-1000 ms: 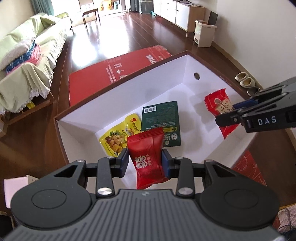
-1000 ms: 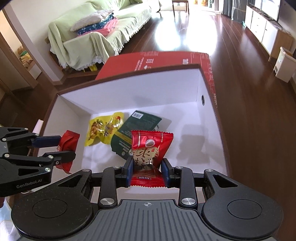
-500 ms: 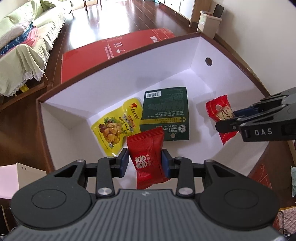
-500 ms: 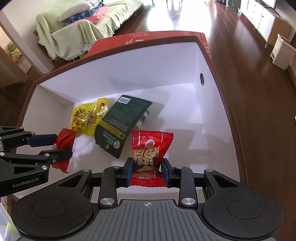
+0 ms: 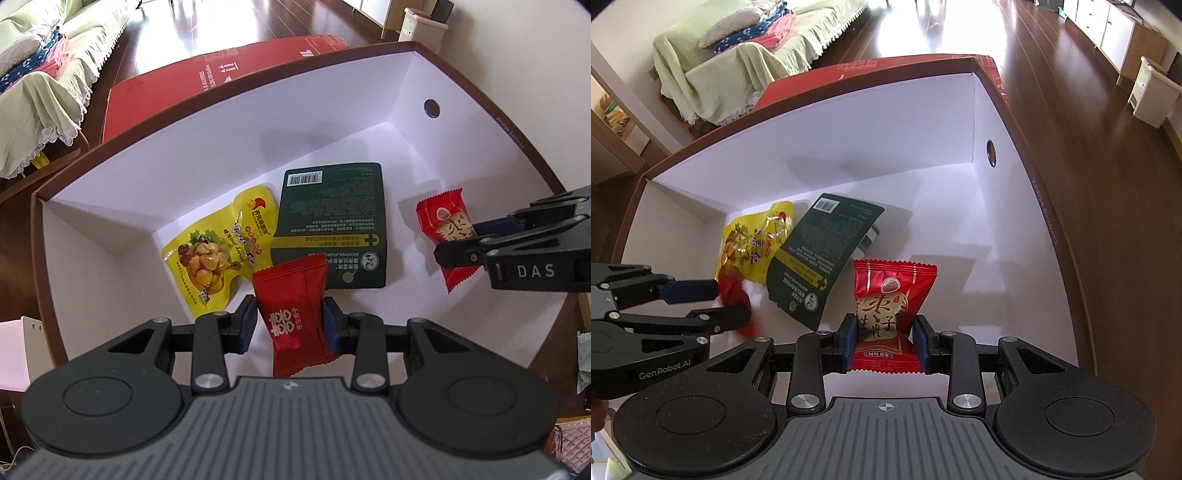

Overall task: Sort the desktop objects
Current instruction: 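Open left tool over the box while right tool releases the red packet inside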

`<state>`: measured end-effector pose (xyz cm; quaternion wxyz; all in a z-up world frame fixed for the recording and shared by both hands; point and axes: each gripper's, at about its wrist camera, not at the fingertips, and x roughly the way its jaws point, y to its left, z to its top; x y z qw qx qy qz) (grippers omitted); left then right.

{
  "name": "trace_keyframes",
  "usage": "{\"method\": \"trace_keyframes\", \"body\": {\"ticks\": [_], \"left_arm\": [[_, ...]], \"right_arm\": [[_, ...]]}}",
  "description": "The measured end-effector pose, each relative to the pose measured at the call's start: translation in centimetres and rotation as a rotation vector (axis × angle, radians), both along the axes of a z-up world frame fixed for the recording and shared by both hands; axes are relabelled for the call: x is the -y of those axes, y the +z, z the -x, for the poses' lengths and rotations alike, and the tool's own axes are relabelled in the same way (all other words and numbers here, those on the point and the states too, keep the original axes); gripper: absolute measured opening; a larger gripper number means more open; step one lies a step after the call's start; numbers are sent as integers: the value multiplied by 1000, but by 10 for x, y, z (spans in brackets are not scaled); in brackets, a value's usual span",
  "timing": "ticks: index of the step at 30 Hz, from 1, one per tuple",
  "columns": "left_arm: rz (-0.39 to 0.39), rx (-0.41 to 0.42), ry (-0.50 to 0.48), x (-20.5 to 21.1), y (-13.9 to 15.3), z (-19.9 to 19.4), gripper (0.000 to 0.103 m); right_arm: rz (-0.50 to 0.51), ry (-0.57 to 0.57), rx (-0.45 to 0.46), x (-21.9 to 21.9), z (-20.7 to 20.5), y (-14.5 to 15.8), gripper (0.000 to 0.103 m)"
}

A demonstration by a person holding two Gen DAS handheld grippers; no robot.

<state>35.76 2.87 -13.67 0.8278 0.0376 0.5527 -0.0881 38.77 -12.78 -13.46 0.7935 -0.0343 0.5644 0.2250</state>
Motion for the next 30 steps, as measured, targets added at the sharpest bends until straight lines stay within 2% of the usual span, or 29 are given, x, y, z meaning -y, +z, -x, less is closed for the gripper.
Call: {"method": "trace_keyframes", "body": {"ticks": [2, 8, 9, 10, 11, 21, 30], "left_arm": [[2, -8, 11, -1, -3, -2, 33], [-10, -13, 26, -5, -8, -5, 44], [-9, -13, 28, -6, -7, -5, 45], [-9, -13, 29, -7, -7, -4, 46], [-8, -11, 29, -7, -6, -4, 47], [-10, -1, 48, -12, 5, -1, 49], [-23, 11, 68, -15, 21, 11, 57]], "right_arm": [[-4, 1, 1, 0, 0, 0, 31], [-17, 6, 4, -2, 0, -2, 34], [-19, 6, 10, -2, 0, -1, 52], [-20, 6, 25, -2, 2, 0, 62], [-21, 6, 39, -2, 3, 2, 68], [-30, 19, 48, -2, 11, 12, 68], [-56, 12, 72, 7, 31, 34, 68]]}}
